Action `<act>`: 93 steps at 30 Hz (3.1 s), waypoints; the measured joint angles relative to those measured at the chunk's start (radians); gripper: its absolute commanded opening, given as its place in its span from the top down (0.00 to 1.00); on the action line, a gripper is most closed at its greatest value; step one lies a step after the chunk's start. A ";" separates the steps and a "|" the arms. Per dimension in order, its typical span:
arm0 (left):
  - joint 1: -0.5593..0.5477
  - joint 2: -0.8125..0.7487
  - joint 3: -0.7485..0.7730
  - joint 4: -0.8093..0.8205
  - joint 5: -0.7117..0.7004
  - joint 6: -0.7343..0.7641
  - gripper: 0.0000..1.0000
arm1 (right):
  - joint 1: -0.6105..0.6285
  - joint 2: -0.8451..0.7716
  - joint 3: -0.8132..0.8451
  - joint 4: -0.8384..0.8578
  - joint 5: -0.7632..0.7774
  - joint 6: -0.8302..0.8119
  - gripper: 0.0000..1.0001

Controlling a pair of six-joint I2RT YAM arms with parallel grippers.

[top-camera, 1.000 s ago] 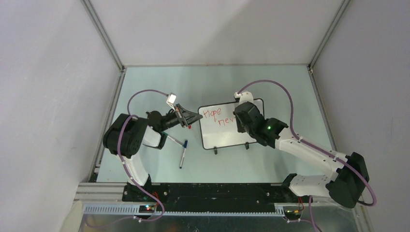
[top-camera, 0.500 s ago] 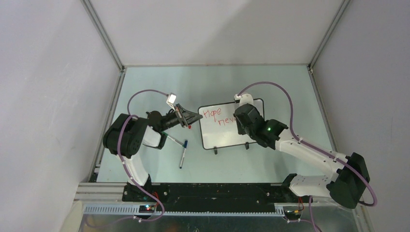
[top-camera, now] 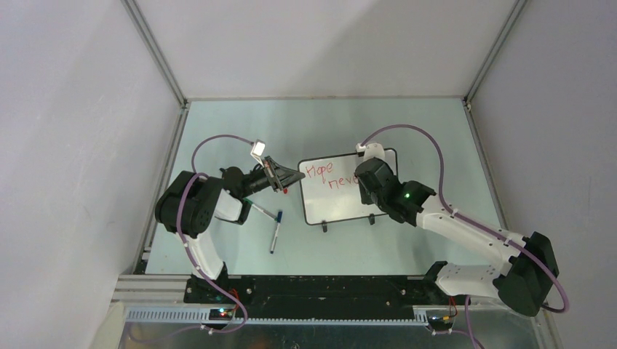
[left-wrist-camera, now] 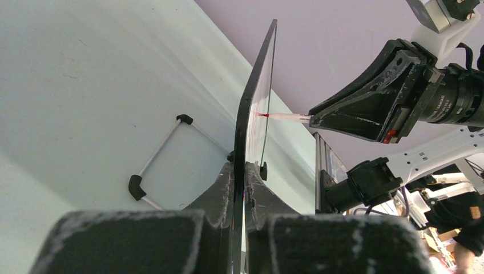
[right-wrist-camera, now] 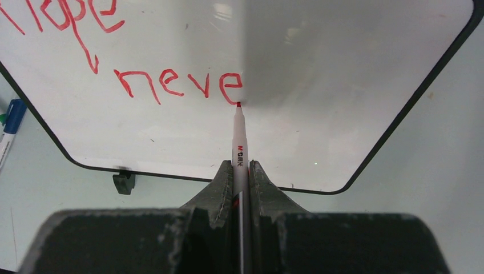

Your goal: Write a sentence on the whiteboard

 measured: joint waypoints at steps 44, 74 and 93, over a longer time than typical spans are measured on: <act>0.000 0.000 0.000 0.000 0.000 0.000 1.00 | -0.055 -0.044 -0.002 0.035 -0.017 -0.020 1.00; 0.000 0.000 0.000 0.000 0.000 0.000 1.00 | -0.058 -0.026 -0.002 0.023 -0.015 -0.008 1.00; 0.000 0.000 0.000 0.000 0.000 0.000 1.00 | -0.030 -0.026 -0.014 -0.013 -0.010 0.008 1.00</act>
